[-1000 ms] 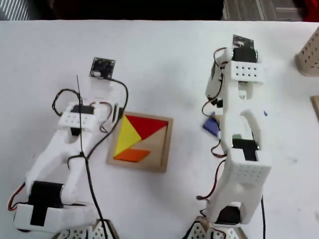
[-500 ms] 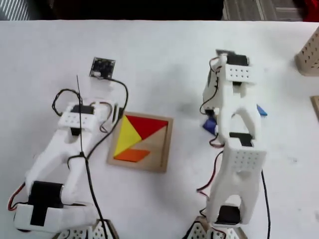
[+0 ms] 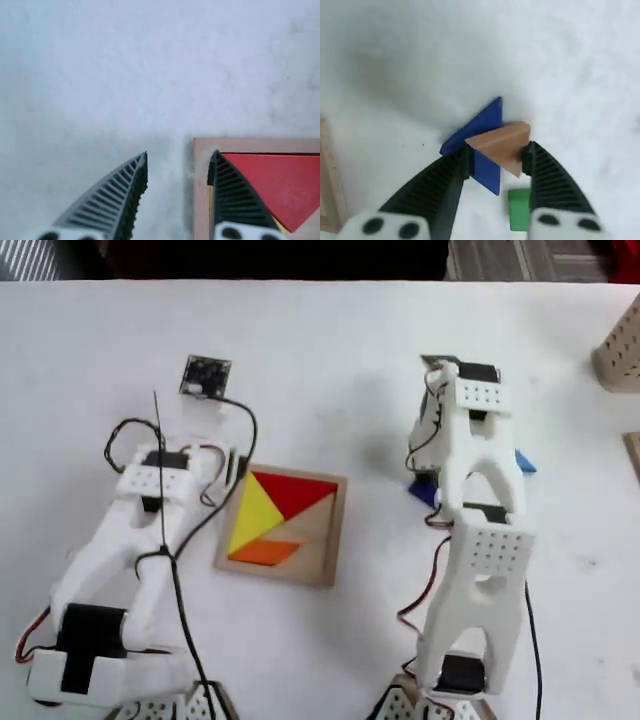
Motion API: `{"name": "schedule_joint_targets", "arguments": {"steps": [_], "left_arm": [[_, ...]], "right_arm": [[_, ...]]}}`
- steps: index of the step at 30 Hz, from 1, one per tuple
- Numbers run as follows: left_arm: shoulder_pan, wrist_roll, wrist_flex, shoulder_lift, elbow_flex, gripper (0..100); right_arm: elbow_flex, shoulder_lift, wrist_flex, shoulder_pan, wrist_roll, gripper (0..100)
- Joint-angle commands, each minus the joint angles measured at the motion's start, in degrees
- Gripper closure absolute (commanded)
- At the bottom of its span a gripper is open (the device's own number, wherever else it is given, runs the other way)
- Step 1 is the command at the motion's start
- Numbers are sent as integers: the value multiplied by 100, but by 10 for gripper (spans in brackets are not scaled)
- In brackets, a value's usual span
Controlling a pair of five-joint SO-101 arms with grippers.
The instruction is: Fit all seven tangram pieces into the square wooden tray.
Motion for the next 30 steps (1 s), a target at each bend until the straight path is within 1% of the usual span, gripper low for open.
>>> {"name": "schedule_joint_targets", "arguments": {"steps": [1,3,5,10,16,18,20,24,27,30], "left_arm": [[48,26,-88,-48,-211,796],[48,26,-88,-48,-211,796],[48,26,-88,-48,-211,796],[48,26,-88,-40,-211,796],[40,26,-88,-40,-211,796],[22,26,-88,-57,-211,796],[13,26,-88,-66,-211,796],[-75,35,-97,-75,-220,796],[-295,79,-62,-40,-360,797],[-497,88,-62,-40,-422,797]], "right_arm": [[-79,84,-251,180,9,991],[-79,92,-251,233,9,963],[-79,75,-268,277,9,985],[-79,-101,-224,338,9,981],[-79,-1007,259,242,-9,981],[-53,-1367,488,145,-176,981],[-26,-1648,699,-4,-404,981],[466,-2193,716,-409,-712,981],[967,-2501,699,-919,-870,981],[1486,-2651,567,-1578,-1064,981]]}}
